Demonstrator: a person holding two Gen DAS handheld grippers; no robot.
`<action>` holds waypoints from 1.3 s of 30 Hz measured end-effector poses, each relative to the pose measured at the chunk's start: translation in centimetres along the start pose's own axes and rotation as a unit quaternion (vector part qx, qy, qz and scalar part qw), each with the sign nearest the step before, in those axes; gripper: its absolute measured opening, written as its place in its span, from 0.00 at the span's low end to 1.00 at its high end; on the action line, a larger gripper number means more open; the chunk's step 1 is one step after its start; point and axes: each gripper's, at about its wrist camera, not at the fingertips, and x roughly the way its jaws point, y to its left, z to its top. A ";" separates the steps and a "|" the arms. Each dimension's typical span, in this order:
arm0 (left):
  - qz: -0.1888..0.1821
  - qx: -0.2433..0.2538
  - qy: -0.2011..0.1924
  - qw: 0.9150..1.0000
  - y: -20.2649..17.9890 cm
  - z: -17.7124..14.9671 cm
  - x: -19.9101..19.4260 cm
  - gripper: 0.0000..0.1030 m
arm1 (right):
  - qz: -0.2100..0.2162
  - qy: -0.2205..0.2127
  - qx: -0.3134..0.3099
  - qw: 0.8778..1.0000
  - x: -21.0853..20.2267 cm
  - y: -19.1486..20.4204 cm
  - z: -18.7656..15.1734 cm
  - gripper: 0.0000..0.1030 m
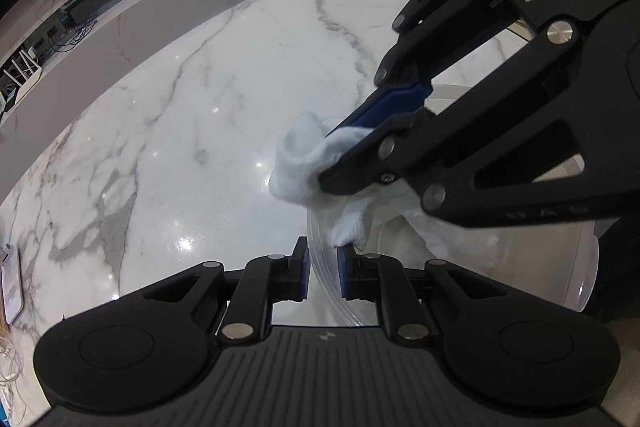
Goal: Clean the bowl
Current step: 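Hold the bowl rim with the left gripper while the right gripper scrubs the inner wall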
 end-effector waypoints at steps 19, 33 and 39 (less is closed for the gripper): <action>0.001 0.000 0.000 1.000 -0.6 0.1 -0.3 0.12 | 0.030 -0.005 -0.010 0.999 0.1 0.8 0.3 0.08; 0.002 0.001 -0.001 1.000 -0.6 0.1 -0.5 0.12 | -0.061 0.018 0.000 0.998 -0.1 -0.7 0.2 0.08; 0.003 0.002 0.000 1.000 -0.2 0.1 -0.4 0.12 | -0.086 0.041 -0.002 0.995 -0.3 -1.7 -0.2 0.08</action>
